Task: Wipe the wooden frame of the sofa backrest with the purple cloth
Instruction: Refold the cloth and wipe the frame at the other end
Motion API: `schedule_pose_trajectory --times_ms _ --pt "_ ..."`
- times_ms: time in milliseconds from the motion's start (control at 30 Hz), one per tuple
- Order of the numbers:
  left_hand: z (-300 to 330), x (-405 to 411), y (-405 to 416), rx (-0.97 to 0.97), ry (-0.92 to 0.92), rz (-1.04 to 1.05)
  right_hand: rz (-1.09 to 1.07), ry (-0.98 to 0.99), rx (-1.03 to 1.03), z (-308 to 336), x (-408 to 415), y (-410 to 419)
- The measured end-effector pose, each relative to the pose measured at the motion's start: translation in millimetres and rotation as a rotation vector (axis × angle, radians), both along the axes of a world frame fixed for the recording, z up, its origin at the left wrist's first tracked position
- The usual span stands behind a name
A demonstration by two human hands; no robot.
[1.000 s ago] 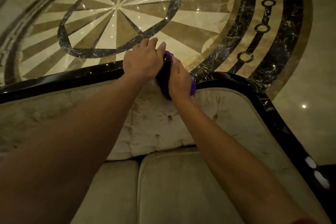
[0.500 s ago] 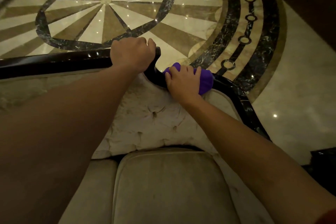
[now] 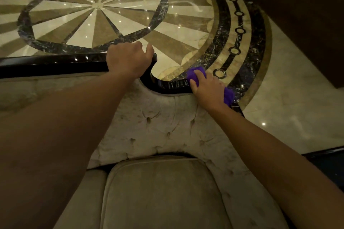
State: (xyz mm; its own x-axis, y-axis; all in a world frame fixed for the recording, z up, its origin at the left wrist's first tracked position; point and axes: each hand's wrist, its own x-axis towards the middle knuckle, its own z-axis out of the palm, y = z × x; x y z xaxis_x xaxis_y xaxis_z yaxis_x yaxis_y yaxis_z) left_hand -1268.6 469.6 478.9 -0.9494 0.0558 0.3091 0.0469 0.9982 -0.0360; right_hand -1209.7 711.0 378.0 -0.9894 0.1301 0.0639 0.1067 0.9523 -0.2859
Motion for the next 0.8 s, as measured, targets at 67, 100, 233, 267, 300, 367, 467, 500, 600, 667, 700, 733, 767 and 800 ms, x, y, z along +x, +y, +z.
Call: schedule_pose_trajectory --times_ms 67,100,233,267,300,367,467,500,600,667,700,733,767,800 --pt "0.2 3.4 -0.2 0.001 0.061 -0.023 -0.006 0.011 0.000 -7.0 11.4 10.0" --pt "0.4 5.9 -1.5 0.013 0.101 -0.042 -0.018 0.016 0.001 -9.9 16.7 14.7" --pt "-1.1 17.3 -0.8 0.135 0.271 -0.300 -0.102 0.028 -0.013 -20.5 33.1 33.2" --pt "-4.8 22.3 5.3 0.149 0.301 -0.412 -0.117 0.029 -0.018 -23.9 36.7 36.6" --pt "-11.1 28.0 15.9 0.162 0.317 -0.523 -0.130 0.034 -0.023 -27.4 40.6 40.2" --pt "-26.7 38.5 47.7 0.203 0.247 -0.669 -0.163 0.052 -0.039 -32.4 48.7 47.1" --pt "-58.8 43.6 94.7 0.236 -0.109 -0.610 -0.213 0.063 -0.063 -40.4 61.8 57.8" --pt "-71.9 41.6 104.0 0.222 -0.235 -0.539 -0.224 0.061 -0.073 -43.9 67.6 60.8" --pt "-113.6 37.0 113.6 0.136 -0.470 -0.393 -0.269 0.039 -0.100 -57.2 88.9 70.0" --pt "-129.1 37.7 112.2 0.099 -0.453 -0.366 -0.309 0.008 -0.085 -68.3 107.7 74.6" --pt "-132.0 38.3 112.8 0.109 -0.442 -0.365 -0.330 -0.013 -0.072 -73.8 117.6 78.1" --pt "-133.2 38.9 114.1 0.122 -0.443 -0.363 -0.340 -0.038 -0.055 -79.0 127.9 82.2" --pt "-133.3 38.7 115.2 0.130 -0.449 -0.355 -0.339 -0.062 -0.035 -83.4 137.5 86.5" --pt "-132.6 38.3 116.5 0.128 -0.461 -0.341 -0.335 -0.083 -0.014 -86.8 146.2 90.6"
